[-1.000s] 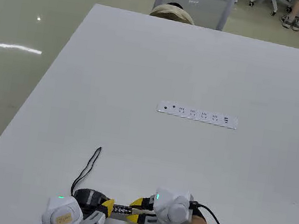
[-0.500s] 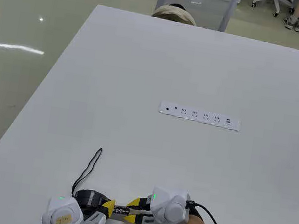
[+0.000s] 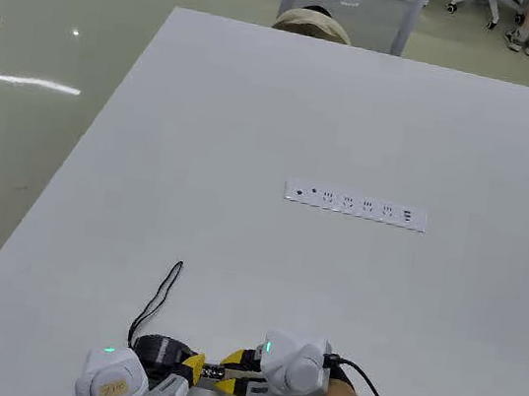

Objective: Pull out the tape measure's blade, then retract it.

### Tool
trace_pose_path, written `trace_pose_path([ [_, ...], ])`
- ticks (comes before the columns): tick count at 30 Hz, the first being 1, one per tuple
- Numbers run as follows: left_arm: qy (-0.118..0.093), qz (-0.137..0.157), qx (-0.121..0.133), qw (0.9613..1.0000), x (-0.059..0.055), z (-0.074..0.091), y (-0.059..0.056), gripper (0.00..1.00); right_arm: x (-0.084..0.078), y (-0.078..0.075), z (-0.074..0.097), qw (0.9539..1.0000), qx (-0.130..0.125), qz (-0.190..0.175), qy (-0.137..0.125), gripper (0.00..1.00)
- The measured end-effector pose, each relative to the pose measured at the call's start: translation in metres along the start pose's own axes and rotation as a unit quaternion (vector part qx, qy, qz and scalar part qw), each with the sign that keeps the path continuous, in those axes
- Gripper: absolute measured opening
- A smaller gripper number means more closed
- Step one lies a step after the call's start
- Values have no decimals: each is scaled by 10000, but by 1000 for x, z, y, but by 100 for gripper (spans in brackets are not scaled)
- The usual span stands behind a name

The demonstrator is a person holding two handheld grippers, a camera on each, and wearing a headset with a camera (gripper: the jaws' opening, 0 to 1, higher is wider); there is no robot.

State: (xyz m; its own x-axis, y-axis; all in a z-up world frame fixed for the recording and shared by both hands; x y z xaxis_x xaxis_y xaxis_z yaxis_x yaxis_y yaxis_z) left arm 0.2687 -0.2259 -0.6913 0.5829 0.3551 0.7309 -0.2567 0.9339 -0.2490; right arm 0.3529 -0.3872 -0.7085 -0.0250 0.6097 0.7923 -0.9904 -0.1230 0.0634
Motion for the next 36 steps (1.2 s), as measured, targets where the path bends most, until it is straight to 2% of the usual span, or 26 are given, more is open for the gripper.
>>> trace_pose_path([
  [36, 11, 69, -3, 10000, 0, -1, 5, 63, 12, -1, -26, 9998, 121, 45, -122, 12],
])
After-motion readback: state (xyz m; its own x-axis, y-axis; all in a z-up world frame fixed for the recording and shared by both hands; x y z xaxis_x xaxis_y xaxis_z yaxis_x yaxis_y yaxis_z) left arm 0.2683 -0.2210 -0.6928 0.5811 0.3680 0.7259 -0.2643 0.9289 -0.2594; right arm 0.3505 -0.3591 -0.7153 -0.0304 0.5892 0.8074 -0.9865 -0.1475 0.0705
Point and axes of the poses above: the centre of the closed fingertips' face, and the gripper's own axes: z roughly backward along the fingers, y roughly to its left, x roughly out of its top, the point moved 10 cm from there along z, roughly backward along the fingers, and after that the axes turned 2 degrees about x, right-handed, at the moved point
